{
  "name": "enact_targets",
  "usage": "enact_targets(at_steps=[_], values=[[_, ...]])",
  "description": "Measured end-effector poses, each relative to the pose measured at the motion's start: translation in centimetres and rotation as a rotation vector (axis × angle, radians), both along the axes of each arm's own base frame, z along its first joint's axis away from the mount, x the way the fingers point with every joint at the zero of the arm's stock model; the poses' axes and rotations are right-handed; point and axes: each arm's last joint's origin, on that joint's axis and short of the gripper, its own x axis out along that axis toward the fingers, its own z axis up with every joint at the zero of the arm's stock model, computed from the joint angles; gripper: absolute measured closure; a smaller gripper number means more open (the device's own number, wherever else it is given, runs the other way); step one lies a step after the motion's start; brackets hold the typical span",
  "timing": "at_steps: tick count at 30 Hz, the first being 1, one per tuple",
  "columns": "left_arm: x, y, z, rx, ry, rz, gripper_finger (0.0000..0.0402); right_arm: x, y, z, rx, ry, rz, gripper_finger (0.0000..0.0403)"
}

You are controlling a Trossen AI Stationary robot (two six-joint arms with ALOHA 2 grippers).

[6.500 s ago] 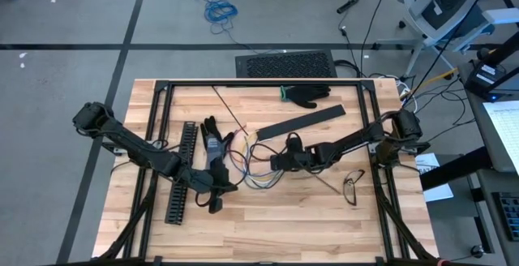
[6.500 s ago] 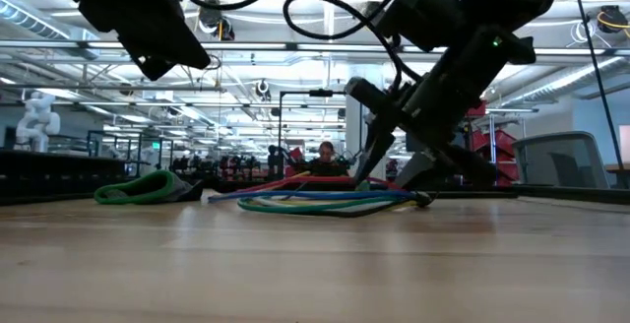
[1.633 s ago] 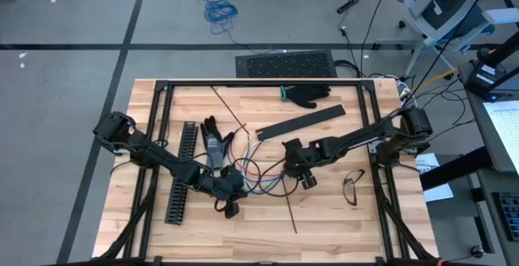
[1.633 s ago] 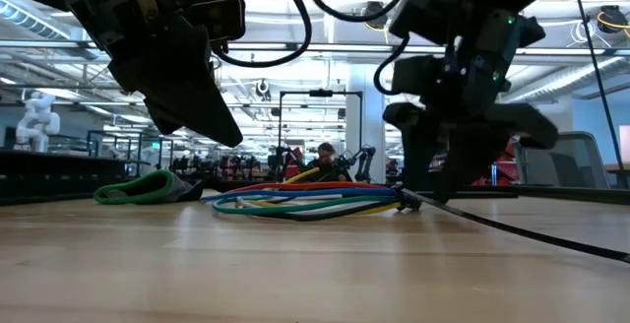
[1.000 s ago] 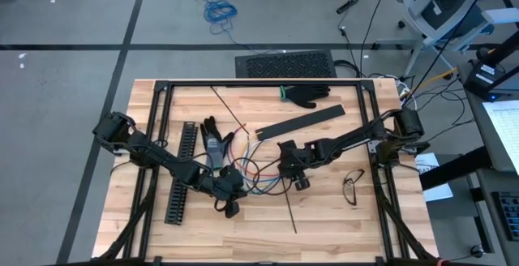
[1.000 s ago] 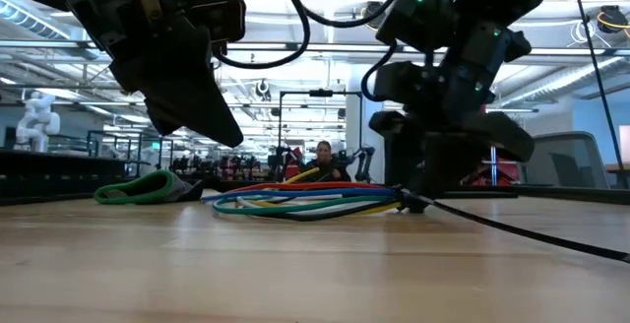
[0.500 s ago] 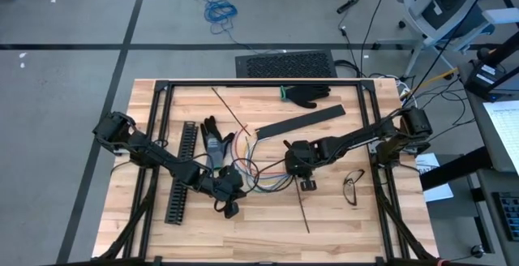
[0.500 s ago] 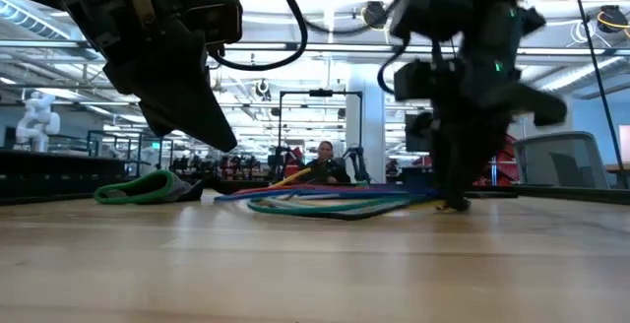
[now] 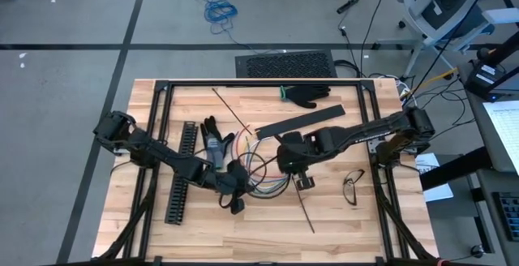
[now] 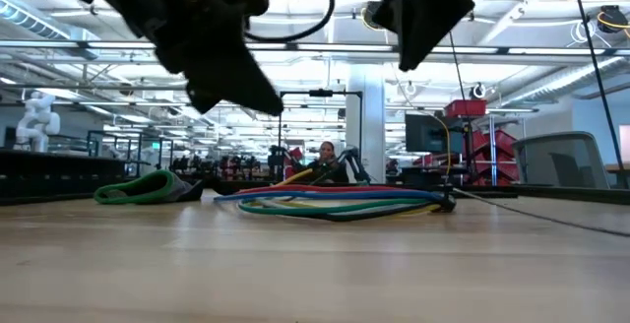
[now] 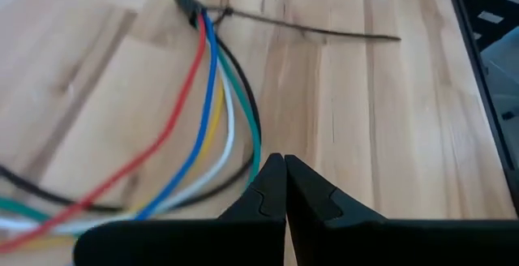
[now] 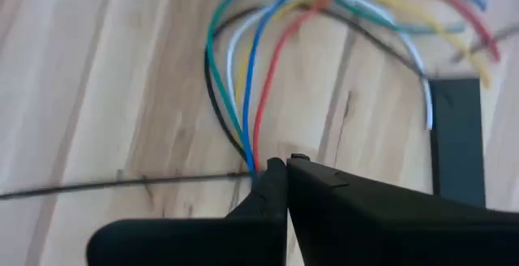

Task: Ziptie cables
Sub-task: Wrap the cable wires with the black zip tie

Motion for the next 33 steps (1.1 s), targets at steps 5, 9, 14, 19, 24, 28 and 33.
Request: enact_targets(at_steps=[5,9,14,19,24,28,33], values=[[0.5,0.6,0.4,0.021,-0.011,0.003,0.0397,-1.5,-0.5,-2.4,-0.024,0.156,-0.032,0.0402],[0.4,0.5,0.4,0.007,-0.007,-0.004,0.0397,-2.2,-0.1,-5.7,0.025,0.178,0.007,0.0382],[0.2,0.1,0.3,0.004,-0.004,-0.019,0.0397,-2.7,0.0,-9.0,0.035,0.126,0.050,0.0312],[0.2,0.0,0.3,-0.031,-0.001,0.013,0.0397,-3.0,-0.5,-10.4,0.018,0.121,0.089,0.0240],[0.2,0.1,0.3,-0.019,-0.006,0.039,0.0397,-2.6,-1.4,-11.6,-0.009,0.136,0.144,0.0217],[0.2,0.2,0.3,-0.050,-0.001,0.073,0.0397,-1.8,-2.0,-12.5,-0.018,0.118,0.162,0.0226],[0.2,0.2,0.2,-0.043,0.005,0.089,0.0397,-1.5,-2.5,-14.0,-0.022,0.179,0.193,0.0252]])
